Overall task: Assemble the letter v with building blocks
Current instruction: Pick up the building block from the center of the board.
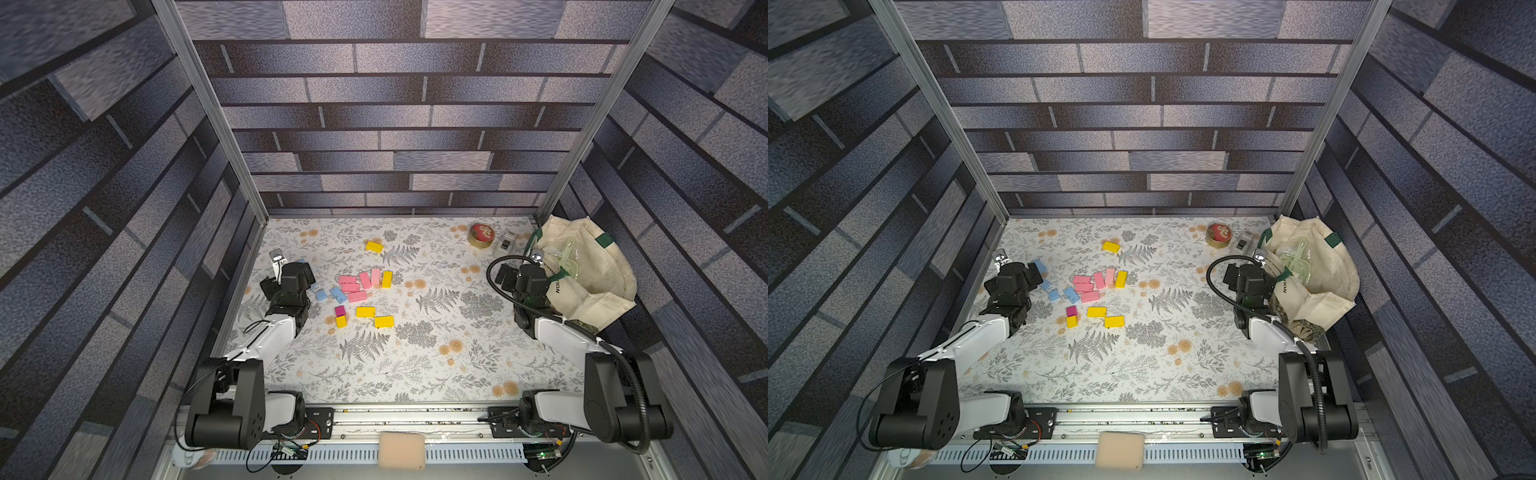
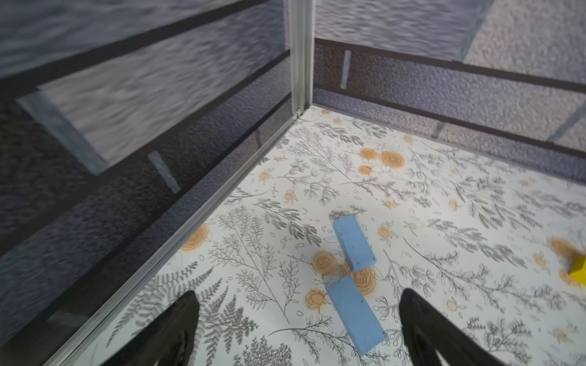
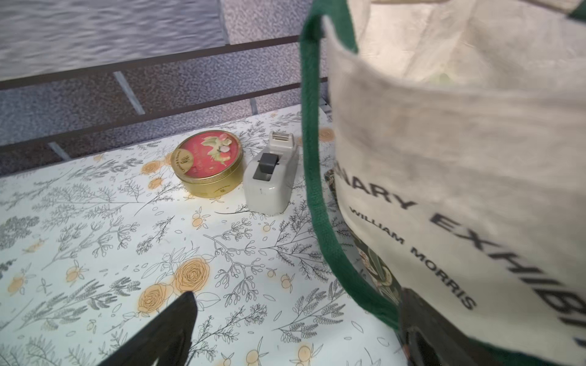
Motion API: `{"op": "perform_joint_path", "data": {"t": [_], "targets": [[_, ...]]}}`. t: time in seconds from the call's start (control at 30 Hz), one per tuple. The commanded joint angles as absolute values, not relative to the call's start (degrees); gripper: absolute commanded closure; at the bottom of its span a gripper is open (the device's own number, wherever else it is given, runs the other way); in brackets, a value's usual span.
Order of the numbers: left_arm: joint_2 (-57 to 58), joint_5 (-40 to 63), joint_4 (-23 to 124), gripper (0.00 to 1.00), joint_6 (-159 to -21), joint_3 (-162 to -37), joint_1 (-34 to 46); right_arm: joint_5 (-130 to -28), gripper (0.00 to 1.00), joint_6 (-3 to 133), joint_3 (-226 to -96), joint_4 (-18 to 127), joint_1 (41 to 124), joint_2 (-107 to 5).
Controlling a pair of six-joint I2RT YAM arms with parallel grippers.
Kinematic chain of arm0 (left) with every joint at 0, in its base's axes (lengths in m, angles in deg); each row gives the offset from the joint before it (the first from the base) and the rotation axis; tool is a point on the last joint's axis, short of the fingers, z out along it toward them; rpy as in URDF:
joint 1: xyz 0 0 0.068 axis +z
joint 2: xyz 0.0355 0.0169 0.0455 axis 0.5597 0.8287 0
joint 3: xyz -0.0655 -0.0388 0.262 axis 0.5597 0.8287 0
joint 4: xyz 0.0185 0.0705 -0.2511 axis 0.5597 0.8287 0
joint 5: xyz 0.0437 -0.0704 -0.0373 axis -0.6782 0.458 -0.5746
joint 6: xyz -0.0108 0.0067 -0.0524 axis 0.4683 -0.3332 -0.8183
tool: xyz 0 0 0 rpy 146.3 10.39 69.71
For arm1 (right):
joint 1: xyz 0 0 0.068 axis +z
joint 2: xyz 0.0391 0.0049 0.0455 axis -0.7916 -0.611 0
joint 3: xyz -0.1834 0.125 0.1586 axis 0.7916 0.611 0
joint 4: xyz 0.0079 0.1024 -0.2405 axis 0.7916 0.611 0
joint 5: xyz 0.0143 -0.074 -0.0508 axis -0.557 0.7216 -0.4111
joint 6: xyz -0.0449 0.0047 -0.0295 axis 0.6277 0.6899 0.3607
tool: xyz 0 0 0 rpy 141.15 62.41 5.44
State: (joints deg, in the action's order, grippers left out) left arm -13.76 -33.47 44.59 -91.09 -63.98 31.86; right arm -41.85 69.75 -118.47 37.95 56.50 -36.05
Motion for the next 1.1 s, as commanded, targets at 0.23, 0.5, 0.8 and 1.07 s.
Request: {"op": "perform_joint_path", "data": {"t": [0.23, 0.5, 0.8, 1.07], "targets": [[-20.6, -18.8, 84.8, 0.00, -111.0, -76.9, 28.8, -50.3, 0.00, 63.7, -128.1, 63.9, 62.0, -32.8], [-17.7, 7.0, 84.0, 0.00, -118.5, -78.0, 28.4, -47.3, 0.00, 58.6, -137.8, 72.4, 75.3, -41.4], [-12.5, 16.1, 86.4, 0.00, -117.7, -81.3, 28.1, -44.6, 0.04, 55.3, -161.4, 80.6, 90.0, -64.8], [-10.4, 21.9, 87.7, 0.00, -117.0, -82.1, 30.6, -49.3, 0.06, 54.2, -186.2, 89.7, 95.5, -85.5]]}}
